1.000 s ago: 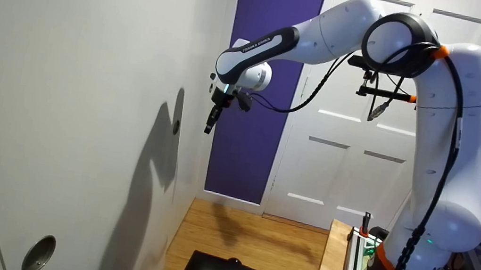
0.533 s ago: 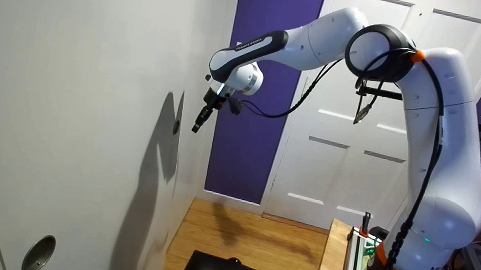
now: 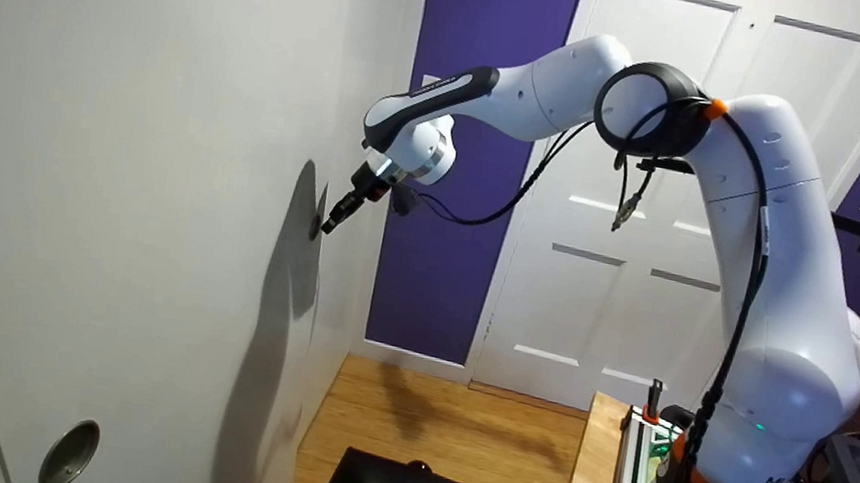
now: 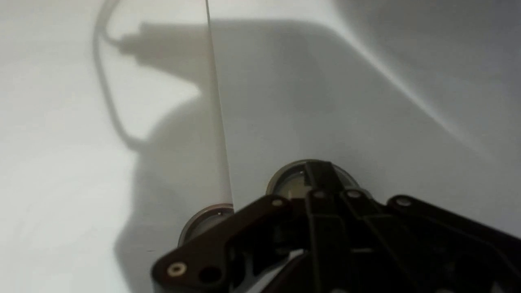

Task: Slide the closet door to the right

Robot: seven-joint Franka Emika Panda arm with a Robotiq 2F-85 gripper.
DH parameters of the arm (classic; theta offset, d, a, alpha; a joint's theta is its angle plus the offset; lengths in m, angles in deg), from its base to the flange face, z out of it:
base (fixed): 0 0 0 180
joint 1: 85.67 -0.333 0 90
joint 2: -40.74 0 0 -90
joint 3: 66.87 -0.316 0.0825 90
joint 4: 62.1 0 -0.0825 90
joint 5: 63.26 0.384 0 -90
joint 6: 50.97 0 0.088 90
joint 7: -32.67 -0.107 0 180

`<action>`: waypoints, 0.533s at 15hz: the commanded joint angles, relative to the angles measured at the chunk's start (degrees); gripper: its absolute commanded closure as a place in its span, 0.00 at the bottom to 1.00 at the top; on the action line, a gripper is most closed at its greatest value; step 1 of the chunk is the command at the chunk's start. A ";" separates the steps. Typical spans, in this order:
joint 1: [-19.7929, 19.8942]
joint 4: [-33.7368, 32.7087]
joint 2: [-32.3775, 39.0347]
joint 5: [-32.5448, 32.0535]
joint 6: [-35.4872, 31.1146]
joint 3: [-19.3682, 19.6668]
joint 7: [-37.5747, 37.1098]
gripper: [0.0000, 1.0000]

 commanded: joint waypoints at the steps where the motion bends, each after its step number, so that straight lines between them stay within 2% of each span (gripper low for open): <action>1: 1.38 -3.17 3.96 3.20 -3.37 -2.18 2.33 1.00; 5: 2.01 -5.48 6.55 4.07 -7.67 -3.87 3.92 1.00; 8: 2.44 -5.92 6.68 4.17 -7.81 -4.39 5.12 1.00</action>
